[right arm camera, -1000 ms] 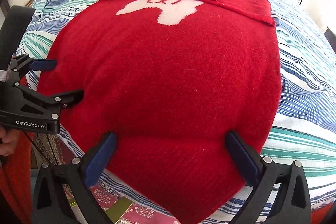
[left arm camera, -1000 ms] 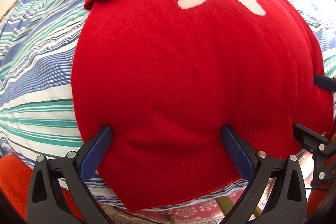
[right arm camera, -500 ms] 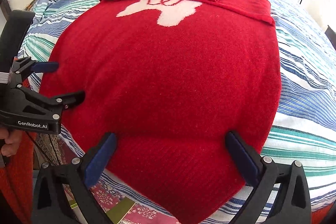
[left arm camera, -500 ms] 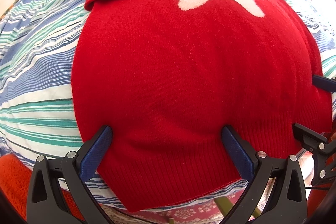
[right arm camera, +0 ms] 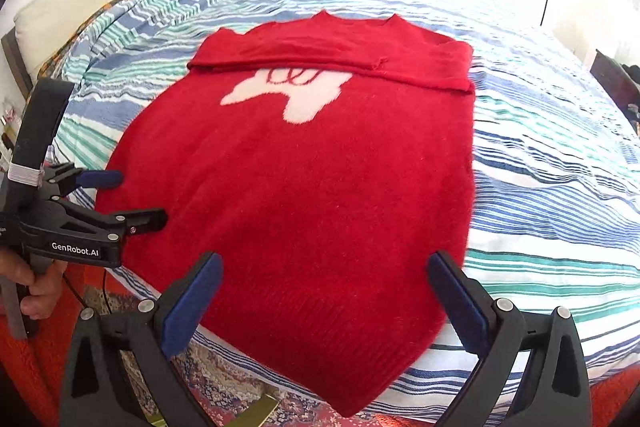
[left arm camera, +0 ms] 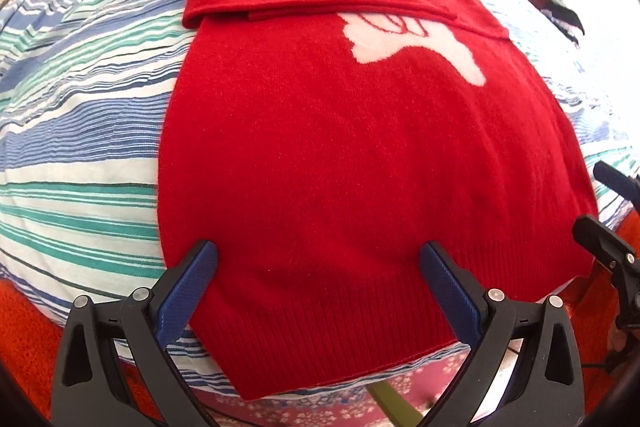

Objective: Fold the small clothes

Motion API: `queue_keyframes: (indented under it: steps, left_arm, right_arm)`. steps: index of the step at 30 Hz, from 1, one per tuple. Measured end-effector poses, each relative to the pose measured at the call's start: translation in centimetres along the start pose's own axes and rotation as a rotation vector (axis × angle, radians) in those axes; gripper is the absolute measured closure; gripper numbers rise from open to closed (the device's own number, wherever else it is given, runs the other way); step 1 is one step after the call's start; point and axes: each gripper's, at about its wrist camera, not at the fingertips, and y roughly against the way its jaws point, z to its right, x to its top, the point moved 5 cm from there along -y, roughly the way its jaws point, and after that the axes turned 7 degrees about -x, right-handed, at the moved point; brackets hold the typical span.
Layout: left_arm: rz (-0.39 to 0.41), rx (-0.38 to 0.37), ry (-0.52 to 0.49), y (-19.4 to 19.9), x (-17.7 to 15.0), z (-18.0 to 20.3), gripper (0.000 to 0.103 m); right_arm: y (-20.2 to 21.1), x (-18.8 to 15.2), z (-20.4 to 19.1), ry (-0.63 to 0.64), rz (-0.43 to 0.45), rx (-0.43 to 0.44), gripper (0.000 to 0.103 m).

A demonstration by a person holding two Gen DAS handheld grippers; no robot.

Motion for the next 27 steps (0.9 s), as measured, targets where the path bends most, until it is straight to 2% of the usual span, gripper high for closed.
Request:
queue_keyframes:
  steps: [6,11,13,15,19,20,23,25,27]
  left_arm:
    - [0.066,-0.041,0.062,3.0,0.7,-1.1,0.002]
    - [0.146,-0.054,0.157,6.3,1.6,-4.2,0.002]
    - [0.156,-0.046,0.204,6.8,1.5,-5.5,0.002]
    - [0.128,-0.039,0.256,6.4,1.1,-6.8,0.002]
    - [0.042,-0.02,0.297,4.9,-0.1,-7.3,0.003]
    - [0.02,-0.01,0.289,4.7,-0.5,-7.2,0.003]
    - [-0.062,-0.034,0.294,3.8,-2.5,-7.0,0.007]
    - [-0.111,-0.063,0.298,3.3,-3.4,-6.8,0.021]
    - [-0.127,-0.078,0.28,3.2,-3.7,-6.5,0.022]
  right_arm:
    - [3.0,0.9,2.4,-0.112,0.06,-0.049,0.002]
    - [7.4,3.0,4.6,-0.215,0.17,-0.082,0.002]
    - [9.0,3.4,5.5,-0.277,0.216,-0.065,0.002]
    - [9.5,3.4,6.3,-0.323,0.235,-0.039,0.002]
    - [7.3,2.4,8.0,-0.393,0.163,0.021,0.003]
    - [6.6,2.1,8.6,-0.429,0.131,0.051,0.007]
    - [4.7,1.0,9.7,-0.56,0.035,0.212,0.014]
    - [3.6,-0.5,9.3,-0.598,-0.039,0.309,0.021]
    - [2.3,-2.4,8.2,-0.619,-0.131,0.398,0.026]
